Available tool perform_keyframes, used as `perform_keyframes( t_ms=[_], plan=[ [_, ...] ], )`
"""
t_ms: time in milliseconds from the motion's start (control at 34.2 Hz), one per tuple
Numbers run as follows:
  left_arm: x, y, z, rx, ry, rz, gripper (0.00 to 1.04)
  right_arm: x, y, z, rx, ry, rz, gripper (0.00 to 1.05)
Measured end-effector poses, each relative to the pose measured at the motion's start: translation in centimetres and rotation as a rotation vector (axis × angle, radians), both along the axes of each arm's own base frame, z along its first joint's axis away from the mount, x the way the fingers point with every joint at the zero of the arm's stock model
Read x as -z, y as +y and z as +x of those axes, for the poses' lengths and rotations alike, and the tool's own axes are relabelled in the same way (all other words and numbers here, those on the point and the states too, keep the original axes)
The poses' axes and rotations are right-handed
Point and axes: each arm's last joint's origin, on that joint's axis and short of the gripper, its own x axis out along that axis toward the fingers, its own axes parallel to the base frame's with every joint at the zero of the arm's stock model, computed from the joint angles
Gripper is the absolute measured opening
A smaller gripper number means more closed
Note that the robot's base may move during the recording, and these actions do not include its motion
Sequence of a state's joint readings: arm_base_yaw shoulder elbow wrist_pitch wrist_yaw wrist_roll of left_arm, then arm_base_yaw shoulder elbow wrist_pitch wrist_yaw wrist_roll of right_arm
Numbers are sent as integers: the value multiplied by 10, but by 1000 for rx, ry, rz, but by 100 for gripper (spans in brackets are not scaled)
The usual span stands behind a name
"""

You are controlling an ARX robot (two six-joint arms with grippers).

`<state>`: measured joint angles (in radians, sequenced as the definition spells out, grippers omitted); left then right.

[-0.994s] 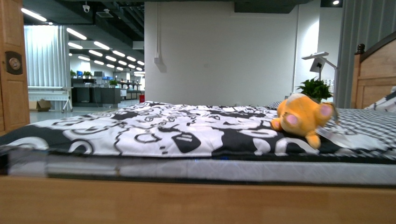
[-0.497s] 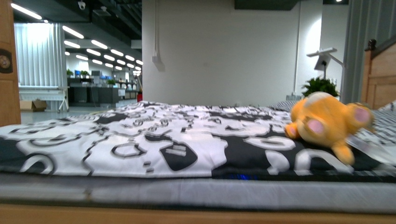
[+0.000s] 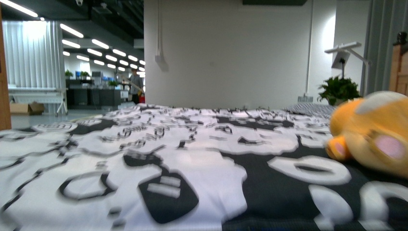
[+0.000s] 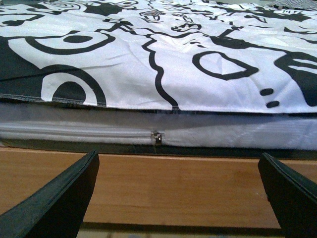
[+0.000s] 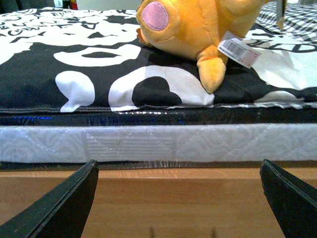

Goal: Put away toys

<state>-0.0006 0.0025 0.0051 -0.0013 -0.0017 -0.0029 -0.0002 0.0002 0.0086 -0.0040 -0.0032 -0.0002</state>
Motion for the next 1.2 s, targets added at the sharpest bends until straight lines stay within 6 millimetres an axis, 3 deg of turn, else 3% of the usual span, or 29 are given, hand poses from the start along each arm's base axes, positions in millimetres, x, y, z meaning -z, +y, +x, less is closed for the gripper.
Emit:
perform_keyframes(
  t_ms=[263, 380, 497, 702, 877, 1053, 1199],
  plan=[
    [0, 0, 0, 1, 2, 0, 99, 0, 0, 0, 2, 3, 1, 98],
    [0, 0, 0, 2, 1, 0, 99, 0, -6, 3, -108, 68, 195, 98],
    [0, 0, 0, 2, 1, 0, 99, -19, -16, 5, -67, 13, 271, 98],
    [0, 0, 0, 2, 1, 0, 99, -53, -27, 17, -31, -86, 246, 98],
    [0, 0, 0, 2, 1, 0, 99, -96, -34, 51, 20, -172, 219, 98],
    [0, 0, 0, 2, 1, 0, 99, -143, -18, 95, 17, -250, 102, 98],
    [0, 0, 0, 2, 1, 0, 99, -157, -12, 138, 48, -232, -22, 98]
  ],
)
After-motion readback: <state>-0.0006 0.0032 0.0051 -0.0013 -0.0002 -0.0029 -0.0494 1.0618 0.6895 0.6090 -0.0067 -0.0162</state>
